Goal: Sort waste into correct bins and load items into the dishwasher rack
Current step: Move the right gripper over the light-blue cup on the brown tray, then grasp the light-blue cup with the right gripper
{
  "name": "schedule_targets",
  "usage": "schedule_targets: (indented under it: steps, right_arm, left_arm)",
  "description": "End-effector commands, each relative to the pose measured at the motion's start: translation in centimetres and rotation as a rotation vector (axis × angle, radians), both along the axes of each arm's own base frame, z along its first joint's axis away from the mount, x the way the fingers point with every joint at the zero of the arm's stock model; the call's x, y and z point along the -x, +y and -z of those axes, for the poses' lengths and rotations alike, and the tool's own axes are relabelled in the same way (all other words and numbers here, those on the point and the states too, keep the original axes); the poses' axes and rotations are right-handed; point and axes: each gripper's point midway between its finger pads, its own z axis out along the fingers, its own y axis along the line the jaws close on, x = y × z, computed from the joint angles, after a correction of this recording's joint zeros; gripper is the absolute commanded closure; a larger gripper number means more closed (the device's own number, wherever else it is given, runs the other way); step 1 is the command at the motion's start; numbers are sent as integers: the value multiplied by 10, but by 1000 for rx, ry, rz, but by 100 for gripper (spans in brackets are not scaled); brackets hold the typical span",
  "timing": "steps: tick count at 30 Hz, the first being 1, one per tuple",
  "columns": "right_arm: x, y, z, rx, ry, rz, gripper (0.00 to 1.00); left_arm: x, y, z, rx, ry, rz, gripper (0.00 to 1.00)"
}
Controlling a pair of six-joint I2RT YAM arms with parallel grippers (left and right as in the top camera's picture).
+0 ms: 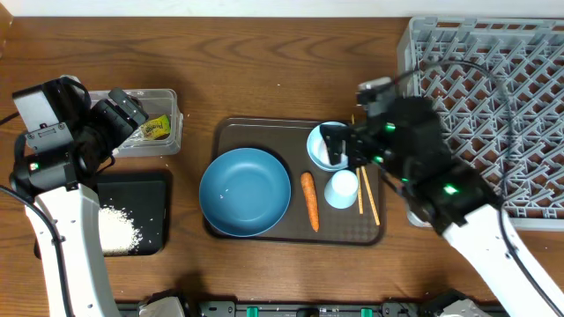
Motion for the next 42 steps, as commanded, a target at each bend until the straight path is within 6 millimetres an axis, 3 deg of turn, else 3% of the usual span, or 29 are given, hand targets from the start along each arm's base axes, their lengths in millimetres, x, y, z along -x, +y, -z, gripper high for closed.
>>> schedule_targets:
  steps: [1, 5, 8, 11, 18, 24, 27, 29, 34, 42]
  right_arm:
    - [-15, -11, 13, 92, 6, 134, 2]
    - [-10, -12, 46, 94, 143, 191, 8]
    - [3, -18, 68, 134, 247, 214, 6]
    - [18, -21, 80, 163, 322, 195, 1]
    - [44, -15, 101, 201, 451, 129, 1]
    - [56, -7, 140, 294, 560, 98, 1]
    - [58, -2, 156, 336, 584, 87, 5]
    - [55, -4, 162, 363, 582, 112, 1]
    - [50, -24, 164, 427, 563, 208, 1]
    - [60, -18, 178, 434, 625, 173, 2]
  left_arm:
    - [0, 0, 3, 3, 5, 7, 2]
    - [0, 0, 3, 3, 5, 7, 2]
    - [0, 0, 3, 3, 5, 7, 2]
    - [0, 0, 3, 3, 5, 7, 2]
    - [0, 0, 3, 3, 5, 7, 2]
    - [0, 0, 3, 3, 5, 7, 2]
    - [0, 0, 3, 3, 5, 7, 2]
    - [0, 0, 3, 3, 5, 7, 2]
    - [0, 0, 3, 3, 5, 7, 2]
    - [0, 0, 3, 3, 5, 7, 2]
